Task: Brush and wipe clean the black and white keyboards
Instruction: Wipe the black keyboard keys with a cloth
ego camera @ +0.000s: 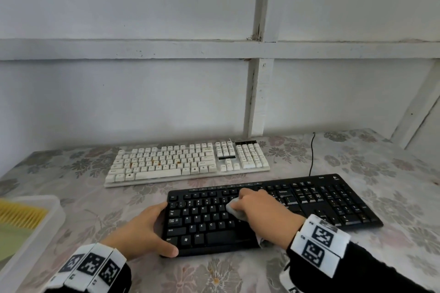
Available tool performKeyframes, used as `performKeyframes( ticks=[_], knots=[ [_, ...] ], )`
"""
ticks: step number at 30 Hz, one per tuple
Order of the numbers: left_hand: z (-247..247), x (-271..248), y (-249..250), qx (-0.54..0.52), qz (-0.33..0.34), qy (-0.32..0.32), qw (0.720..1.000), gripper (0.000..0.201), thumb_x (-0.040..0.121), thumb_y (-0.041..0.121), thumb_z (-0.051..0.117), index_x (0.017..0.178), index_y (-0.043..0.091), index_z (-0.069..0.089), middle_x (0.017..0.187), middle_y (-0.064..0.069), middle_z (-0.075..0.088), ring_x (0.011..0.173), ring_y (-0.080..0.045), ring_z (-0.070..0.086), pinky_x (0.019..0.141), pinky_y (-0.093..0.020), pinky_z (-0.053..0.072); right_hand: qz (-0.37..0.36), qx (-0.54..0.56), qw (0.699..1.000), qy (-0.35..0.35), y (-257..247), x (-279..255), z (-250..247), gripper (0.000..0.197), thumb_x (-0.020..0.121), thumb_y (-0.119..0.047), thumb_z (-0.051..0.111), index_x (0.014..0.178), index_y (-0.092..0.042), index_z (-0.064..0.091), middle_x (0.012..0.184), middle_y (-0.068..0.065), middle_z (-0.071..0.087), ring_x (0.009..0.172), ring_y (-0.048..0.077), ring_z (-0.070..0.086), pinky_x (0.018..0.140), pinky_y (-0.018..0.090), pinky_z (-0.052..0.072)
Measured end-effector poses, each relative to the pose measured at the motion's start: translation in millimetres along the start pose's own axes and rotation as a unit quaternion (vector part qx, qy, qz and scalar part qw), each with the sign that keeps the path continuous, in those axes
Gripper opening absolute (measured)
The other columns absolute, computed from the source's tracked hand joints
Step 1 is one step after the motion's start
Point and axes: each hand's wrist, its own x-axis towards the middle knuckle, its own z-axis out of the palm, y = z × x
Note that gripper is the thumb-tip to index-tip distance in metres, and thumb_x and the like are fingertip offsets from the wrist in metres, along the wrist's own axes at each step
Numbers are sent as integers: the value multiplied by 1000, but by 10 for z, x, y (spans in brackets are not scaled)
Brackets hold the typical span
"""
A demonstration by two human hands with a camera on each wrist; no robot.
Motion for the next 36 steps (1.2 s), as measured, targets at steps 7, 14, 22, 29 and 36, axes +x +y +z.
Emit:
performKeyframes(
  ticks=[7, 14, 22, 29, 36],
  knots=[
    [-5, -12, 2, 9, -8, 2, 1000, 104, 52, 19, 86, 139, 27, 30, 127, 16, 46, 118, -6, 46, 101, -26, 38, 86, -37, 994, 47, 754, -294, 90, 21, 78, -1, 56, 91, -17, 51, 83, -8, 45, 75, 17, 55, 72, 37, 51],
    [14, -12, 32, -21, -7, 4, 1000, 90, 59, 8, 84, 129, 31, 32, 110, 26, 45, 105, 0, 49, 86, -16, 40, 162, -75, 983, -34, 863, -319, -246, 29, 70, 3, 47, 57, -14, 28, 66, 1, 23, 54, 17, 20, 52, 29, 22],
    [15, -20, 44, -31, -6, 10, 999, 91, 58, 8, 84, 130, 29, 34, 109, 26, 46, 99, 6, 49, 83, -12, 42, -16, 38, 999, -9, -155, 90, -43, 30, 78, 7, 47, 63, -18, 39, 81, -7, 38, 77, 20, 52, 63, 20, 39],
    [0, -14, 17, -32, -2, 5, 999, 104, 51, 15, 89, 136, 24, 31, 108, 27, 44, 99, 6, 48, 86, -16, 40, -15, 29, 999, -21, 74, -54, -16, 30, 48, 8, 26, 59, -19, 31, 73, -6, 31, 79, 24, 45, 69, 35, 43],
    [-15, -1, -12, -25, 6, -8, 1000, 122, 27, 35, 91, 134, 30, 33, 118, 22, 46, 115, -5, 48, 105, -32, 39, 85, -20, 996, 28, 638, -321, 22, 16, 80, 2, 51, 78, -14, 45, 81, -5, 42, 72, 22, 55, 69, 33, 46]
  ],
)
